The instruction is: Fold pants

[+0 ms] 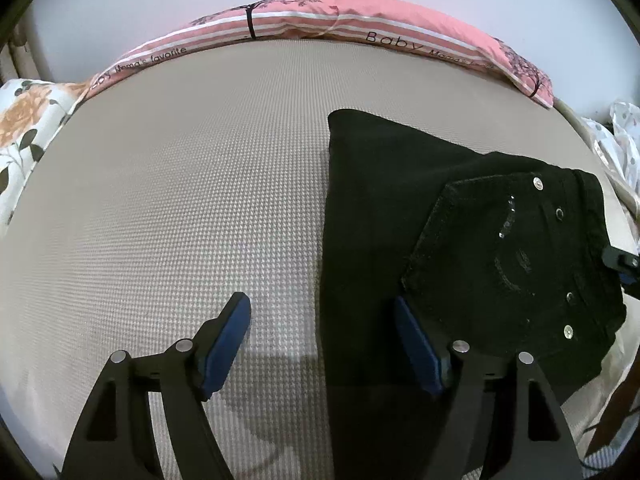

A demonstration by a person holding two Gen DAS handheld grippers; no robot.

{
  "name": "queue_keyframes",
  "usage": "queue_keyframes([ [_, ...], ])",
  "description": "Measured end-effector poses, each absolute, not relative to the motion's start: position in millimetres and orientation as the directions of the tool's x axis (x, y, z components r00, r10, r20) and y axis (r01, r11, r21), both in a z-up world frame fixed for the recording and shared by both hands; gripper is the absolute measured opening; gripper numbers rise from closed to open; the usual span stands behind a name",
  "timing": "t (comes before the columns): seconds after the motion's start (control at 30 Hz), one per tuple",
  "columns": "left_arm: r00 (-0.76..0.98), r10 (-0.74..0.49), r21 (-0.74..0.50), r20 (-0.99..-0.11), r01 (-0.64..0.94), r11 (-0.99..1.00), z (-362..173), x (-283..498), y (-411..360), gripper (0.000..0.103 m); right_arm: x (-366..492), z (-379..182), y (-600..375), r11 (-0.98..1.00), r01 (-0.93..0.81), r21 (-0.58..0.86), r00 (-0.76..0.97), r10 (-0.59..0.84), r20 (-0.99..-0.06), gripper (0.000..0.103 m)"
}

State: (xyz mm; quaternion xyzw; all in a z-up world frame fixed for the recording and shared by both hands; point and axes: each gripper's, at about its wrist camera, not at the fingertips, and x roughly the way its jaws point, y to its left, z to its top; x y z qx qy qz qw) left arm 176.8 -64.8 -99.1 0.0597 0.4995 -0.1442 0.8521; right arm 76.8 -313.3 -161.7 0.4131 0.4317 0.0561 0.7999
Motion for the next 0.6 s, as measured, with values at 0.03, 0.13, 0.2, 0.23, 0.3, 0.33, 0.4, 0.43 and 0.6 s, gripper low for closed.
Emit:
queue_keyframes([
  [0.03,0.459,-0.185,-0.04,-0.869,0.306,0.951,-98,175,-65,0.075,71,-160,-313,0.656,0.269,0.706,0.621,0.442,-0.647,0.025],
  [0.13,0.469,-0.172,-0.017,-0.866,0.318,0.948,-95,168,-67,0.075,57,-156,-308,0.656,0.264,0.707,0.625,0.442,-0.643,0.025],
  [0.2,0.472,-0.17,-0.005,-0.865,0.329,0.944,-92,163,-70,0.075,52,-154,-302,0.676,0.263,0.689,0.628,0.422,-0.654,0.025],
  [0.23,0.473,-0.169,-0.001,-0.865,0.334,0.943,-92,159,-71,0.075,51,-153,-298,0.685,0.254,0.683,0.627,0.421,-0.655,0.025],
  [0.3,0.473,-0.173,0.005,-0.864,0.351,0.936,-91,152,-73,0.075,52,-155,-291,0.702,0.246,0.669,0.61,0.424,-0.669,0.022],
  [0.33,0.473,-0.176,0.006,-0.863,0.359,0.933,-90,150,-75,0.075,52,-154,-288,0.721,0.25,0.647,0.605,0.405,-0.686,0.02],
  [0.4,0.478,-0.177,0.017,-0.86,0.374,0.927,-88,143,-77,0.075,51,-150,-283,0.762,0.25,0.597,0.603,0.36,-0.712,0.012],
  [0.43,0.48,-0.179,0.021,-0.859,0.381,0.924,-87,139,-78,0.075,50,-147,-282,0.774,0.249,0.582,0.603,0.346,-0.719,0.011],
  [0.6,0.486,-0.192,0.018,-0.852,0.394,0.919,-80,129,-78,0.075,38,-133,-275,0.795,0.246,0.554,0.617,0.313,-0.722,0.009],
])
